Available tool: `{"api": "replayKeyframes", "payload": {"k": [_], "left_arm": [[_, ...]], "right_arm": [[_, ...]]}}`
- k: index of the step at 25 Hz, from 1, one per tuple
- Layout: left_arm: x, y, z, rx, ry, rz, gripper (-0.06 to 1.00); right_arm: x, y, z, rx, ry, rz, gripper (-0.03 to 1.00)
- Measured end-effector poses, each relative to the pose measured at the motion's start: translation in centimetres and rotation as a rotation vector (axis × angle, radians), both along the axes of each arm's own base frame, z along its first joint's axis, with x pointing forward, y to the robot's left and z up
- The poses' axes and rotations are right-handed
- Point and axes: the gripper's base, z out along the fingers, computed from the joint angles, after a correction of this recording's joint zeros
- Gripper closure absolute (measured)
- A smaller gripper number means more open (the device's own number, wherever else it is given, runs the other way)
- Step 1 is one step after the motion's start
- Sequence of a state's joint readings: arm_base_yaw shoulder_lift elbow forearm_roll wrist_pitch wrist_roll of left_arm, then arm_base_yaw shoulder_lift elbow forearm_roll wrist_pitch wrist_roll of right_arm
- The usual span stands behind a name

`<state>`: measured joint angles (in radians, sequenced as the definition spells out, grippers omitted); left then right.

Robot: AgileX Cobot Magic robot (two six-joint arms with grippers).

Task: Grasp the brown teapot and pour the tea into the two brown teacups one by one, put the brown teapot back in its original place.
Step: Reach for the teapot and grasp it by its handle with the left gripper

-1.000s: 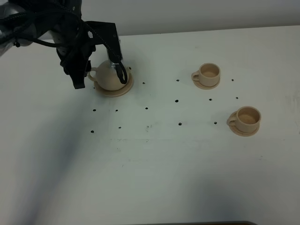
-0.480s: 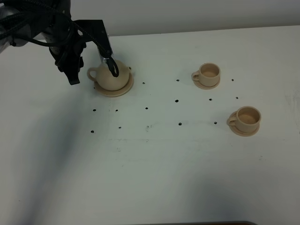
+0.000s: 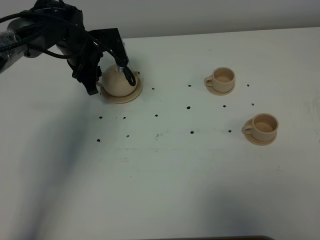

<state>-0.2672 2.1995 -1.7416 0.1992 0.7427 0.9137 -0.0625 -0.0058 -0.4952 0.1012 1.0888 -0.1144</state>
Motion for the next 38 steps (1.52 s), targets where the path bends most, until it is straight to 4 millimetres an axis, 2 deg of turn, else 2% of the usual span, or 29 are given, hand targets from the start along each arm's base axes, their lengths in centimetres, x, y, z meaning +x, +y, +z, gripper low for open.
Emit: {"api": "replayKeyframes", "payload": {"k": [4,11,25,38], "left_arm": [[0.2,-0.1,-0.4,-0.008,-0.011,-0.007,0.52],[0.6,-0.3,-2.7,-0.001,0.012,-0.022,0.52],[-0.3,-0.2,-2.7,-0.01,0.129,0.02,0.52],[-1.2,-0.2,-1.5,-0.025,0.27,0.131,0.52]], "right_arm": [[0.0,0.0,0.0,0.0,0.0,0.0,0.49],[0.0,0.0,0.0,0.0,0.0,0.0,0.49],[0.0,0.0,0.0,0.001,0.0,0.001,0.49],[0.0,0.0,0.0,0.001,0.0,0.001,0.49]]}}
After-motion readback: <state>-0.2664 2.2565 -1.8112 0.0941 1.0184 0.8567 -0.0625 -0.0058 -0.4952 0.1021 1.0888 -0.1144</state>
